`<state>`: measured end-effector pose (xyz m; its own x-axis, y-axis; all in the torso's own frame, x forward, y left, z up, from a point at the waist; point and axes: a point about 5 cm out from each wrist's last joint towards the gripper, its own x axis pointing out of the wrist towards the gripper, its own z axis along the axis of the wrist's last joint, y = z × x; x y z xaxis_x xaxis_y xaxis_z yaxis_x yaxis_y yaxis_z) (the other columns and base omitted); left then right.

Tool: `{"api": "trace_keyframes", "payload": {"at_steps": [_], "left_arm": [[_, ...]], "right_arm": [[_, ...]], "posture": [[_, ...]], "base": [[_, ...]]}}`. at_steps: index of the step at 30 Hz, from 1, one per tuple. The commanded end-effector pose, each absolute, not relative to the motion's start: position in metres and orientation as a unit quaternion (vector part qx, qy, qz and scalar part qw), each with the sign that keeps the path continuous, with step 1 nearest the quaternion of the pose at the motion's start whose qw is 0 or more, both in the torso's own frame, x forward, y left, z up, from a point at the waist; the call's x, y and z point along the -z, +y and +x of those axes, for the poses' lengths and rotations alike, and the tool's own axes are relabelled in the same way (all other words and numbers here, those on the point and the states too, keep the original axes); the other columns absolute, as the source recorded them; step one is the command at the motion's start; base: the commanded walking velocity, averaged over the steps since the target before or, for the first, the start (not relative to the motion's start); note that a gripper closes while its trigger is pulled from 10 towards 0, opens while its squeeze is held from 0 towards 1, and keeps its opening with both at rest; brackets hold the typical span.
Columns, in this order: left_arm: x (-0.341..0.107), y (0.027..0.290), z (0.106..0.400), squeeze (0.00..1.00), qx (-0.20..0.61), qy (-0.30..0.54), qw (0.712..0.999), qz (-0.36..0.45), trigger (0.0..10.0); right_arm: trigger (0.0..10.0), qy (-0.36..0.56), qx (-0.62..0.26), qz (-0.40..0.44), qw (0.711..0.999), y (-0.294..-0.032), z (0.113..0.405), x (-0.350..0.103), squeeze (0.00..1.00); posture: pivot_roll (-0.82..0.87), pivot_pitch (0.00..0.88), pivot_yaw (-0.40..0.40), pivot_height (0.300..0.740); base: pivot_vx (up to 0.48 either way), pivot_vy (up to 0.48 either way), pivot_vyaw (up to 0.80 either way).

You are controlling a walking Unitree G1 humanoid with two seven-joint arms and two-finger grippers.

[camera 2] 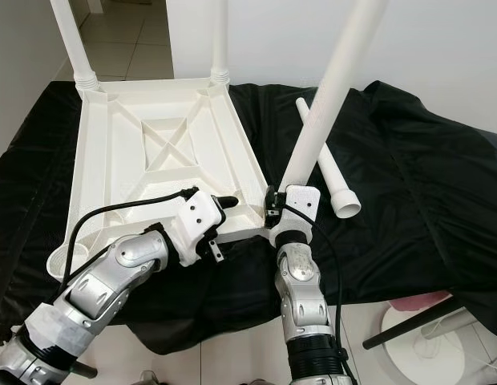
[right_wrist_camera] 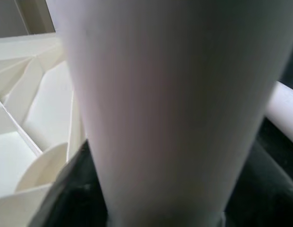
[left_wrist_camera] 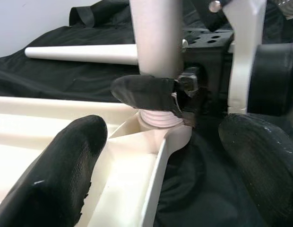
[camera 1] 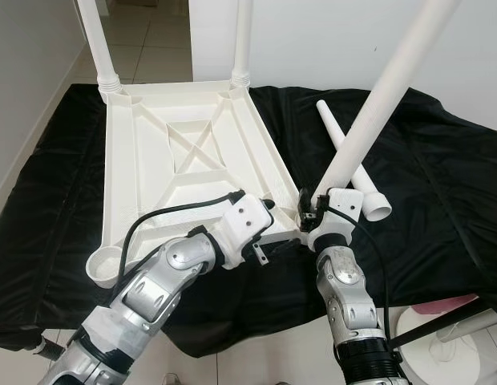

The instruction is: Building children table

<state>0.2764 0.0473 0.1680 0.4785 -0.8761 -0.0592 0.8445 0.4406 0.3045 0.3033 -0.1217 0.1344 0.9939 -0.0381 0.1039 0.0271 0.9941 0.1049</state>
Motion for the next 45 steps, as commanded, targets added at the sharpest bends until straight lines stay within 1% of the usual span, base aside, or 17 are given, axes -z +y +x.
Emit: {"api": "trace_keyframes", "payload": {"at_steps": [1, 5, 7, 8, 10, 11, 13, 14, 18, 21, 24, 31, 41, 45], "left_arm": [[-0.166, 0.045, 0.271, 0.0, 0.561, -0.045, 0.812, 0.155, 10.0], [-0.165, 0.045, 0.271, 0.0, 0.56, -0.045, 0.812, 0.154, 10.0], [-0.165, 0.043, 0.27, 0.0, 0.56, -0.046, 0.813, 0.152, 10.0], [-0.165, 0.043, 0.27, 0.0, 0.559, -0.046, 0.814, 0.151, 10.0], [-0.165, 0.043, 0.27, 0.0, 0.559, -0.046, 0.814, 0.15, 10.0], [-0.165, 0.043, 0.27, 0.0, 0.557, -0.046, 0.815, 0.151, 10.0], [-0.164, 0.044, 0.271, 0.0, 0.556, -0.046, 0.816, 0.151, 10.0], [-0.164, 0.046, 0.271, 0.0, 0.554, -0.045, 0.817, 0.152, 10.0], [-0.165, 0.046, 0.271, 0.0, 0.553, -0.045, 0.818, 0.152, 10.0], [-0.164, 0.047, 0.271, 0.0, 0.553, -0.044, 0.817, 0.153, 10.0], [-0.164, 0.047, 0.271, 0.0, 0.553, -0.044, 0.818, 0.154, 10.0], [-0.164, 0.048, 0.272, 0.0, 0.552, -0.043, 0.818, 0.159, 10.0], [-0.165, 0.046, 0.271, 0.0, 0.553, -0.045, 0.817, 0.157, 10.0], [-0.165, 0.046, 0.27, 0.0, 0.553, -0.045, 0.817, 0.158, 10.0]], "right_arm": [[10.0, -0.032, 0.014, 0.059, 0.998, -0.121, 0.299, -0.124, 1.0], [10.0, -0.045, -0.001, 0.057, 0.997, -0.124, 0.297, -0.127, 1.0], [10.0, -0.051, -0.017, 0.052, 0.997, -0.131, 0.294, -0.128, 1.0], [10.0, -0.051, -0.028, 0.047, 0.997, -0.133, 0.293, -0.127, 0.95], [10.0, -0.05, -0.036, 0.045, 0.997, -0.135, 0.292, -0.127, 0.95], [10.0, -0.05, -0.049, 0.048, 0.996, -0.137, 0.291, -0.126, 0.0], [10.0, -0.053, -0.061, 0.043, 0.996, -0.139, 0.29, -0.127, 0.0], [10.0, -0.061, -0.086, 0.036, 0.994, -0.144, 0.289, -0.127, 0.0], [10.0, -0.067, -0.113, 0.029, 0.991, -0.148, 0.289, -0.127, 0.0], [10.0, -0.076, -0.159, 0.025, 0.984, -0.154, 0.29, -0.13, 0.0], [10.0, -0.078, -0.175, 0.022, 0.981, -0.156, 0.291, -0.132, 0.0], [10.0, -0.069, -0.273, 0.001, 0.96, -0.167, 0.3, -0.134, 0.0], [10.0, -0.051, -0.327, -0.049, 0.942, -0.166, 0.318, -0.131, 0.0], [10.0, -0.049, -0.338, -0.052, 0.938, -0.166, 0.319, -0.13, 0.0]], "posture": [[-0.03, 0.065, -0.05, 0.74], [-0.03, 0.064, -0.053, 0.74], [-0.03, 0.063, -0.059, 0.74], [-0.03, 0.061, -0.06, 0.74], [-0.03, 0.061, -0.06, 0.74], [-0.03, 0.061, -0.06, 0.74], [-0.03, 0.061, -0.06, 0.74], [-0.03, 0.062, -0.06, 0.74], [-0.03, 0.062, -0.058, 0.74], [-0.03, 0.061, -0.058, 0.74], [-0.03, 0.059, -0.055, 0.74], [-0.02, 0.057, -0.057, 0.74], [-0.01, 0.049, -0.066, 0.74], [-0.01, 0.048, -0.068, 0.74]], "base": [[0.0, 0.0, 0.0], [0.0, 0.0, 0.0], [0.0, 0.0, 0.0], [0.0, 0.0, 0.0], [0.0, 0.0, 0.0], [0.0, 0.0, 0.0], [0.0, 0.0, 0.0], [0.0, 0.0, 0.0], [0.0, 0.0, 0.0], [0.0, 0.0, 0.0], [0.0, 0.0, 0.0], [0.0, 0.0, 0.0], [0.0, 0.0, 0.0], [0.0, 0.0, 0.0]]}}
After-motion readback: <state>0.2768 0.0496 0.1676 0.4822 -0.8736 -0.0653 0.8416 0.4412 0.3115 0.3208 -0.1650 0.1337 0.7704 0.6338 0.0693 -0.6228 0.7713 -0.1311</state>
